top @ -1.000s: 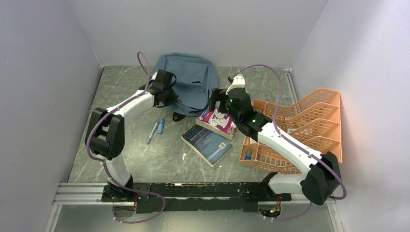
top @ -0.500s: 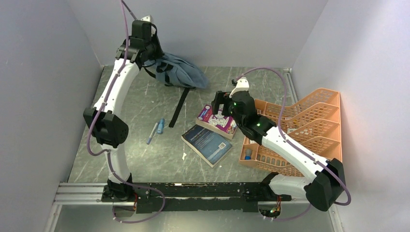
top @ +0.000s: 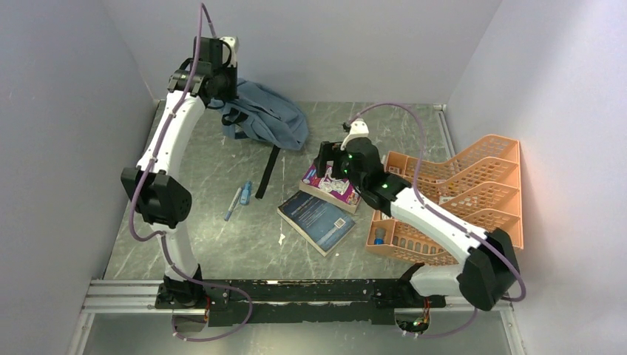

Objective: Pack the student bag
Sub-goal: Unzip the student bag at the center of the board.

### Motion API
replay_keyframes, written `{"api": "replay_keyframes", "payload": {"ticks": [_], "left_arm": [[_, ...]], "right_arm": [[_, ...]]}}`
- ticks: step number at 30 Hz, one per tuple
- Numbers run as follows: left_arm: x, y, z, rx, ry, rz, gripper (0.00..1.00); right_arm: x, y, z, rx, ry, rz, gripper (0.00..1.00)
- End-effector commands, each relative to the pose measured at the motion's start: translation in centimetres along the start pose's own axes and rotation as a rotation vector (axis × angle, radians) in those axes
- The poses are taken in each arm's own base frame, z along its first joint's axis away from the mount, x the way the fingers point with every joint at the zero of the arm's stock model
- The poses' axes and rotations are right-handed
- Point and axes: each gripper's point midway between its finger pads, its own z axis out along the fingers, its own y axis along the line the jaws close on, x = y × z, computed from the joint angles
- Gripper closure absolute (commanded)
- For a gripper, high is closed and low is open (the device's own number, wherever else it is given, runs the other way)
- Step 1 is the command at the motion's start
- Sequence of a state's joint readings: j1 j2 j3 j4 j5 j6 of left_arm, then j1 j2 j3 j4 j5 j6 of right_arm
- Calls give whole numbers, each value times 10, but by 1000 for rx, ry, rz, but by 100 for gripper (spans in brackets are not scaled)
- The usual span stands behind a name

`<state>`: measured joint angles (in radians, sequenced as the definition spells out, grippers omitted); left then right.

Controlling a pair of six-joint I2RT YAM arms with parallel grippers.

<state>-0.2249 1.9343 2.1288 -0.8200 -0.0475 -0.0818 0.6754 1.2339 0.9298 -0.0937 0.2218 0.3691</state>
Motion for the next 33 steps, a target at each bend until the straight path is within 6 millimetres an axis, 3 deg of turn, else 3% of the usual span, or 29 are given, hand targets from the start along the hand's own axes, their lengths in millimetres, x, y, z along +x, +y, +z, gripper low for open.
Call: {"api": "replay_keyframes", "payload": {"ticks": [1, 8, 11, 16, 25, 33], "left_arm": [[-30, 16, -35, -54, -118, 41, 95], [6, 73, -37, -202, -63, -106, 95], [23, 86, -36, -217, -43, -127, 95], [39, 86, -33, -196, -29, -134, 95], [49, 82, -28, -170, -6, -134, 95], [50, 77, -30, -141, -8, -135, 95]], "right_arm": [[-9, 8, 28, 1, -17, 22, 9], [-13, 4, 87, 82, 19, 162, 9], [-10, 2, 114, 96, 41, 251, 8], [14, 2, 164, 79, 111, 379, 7], [51, 36, 252, -94, 230, 432, 11], [76, 38, 293, -139, 280, 446, 21]]}}
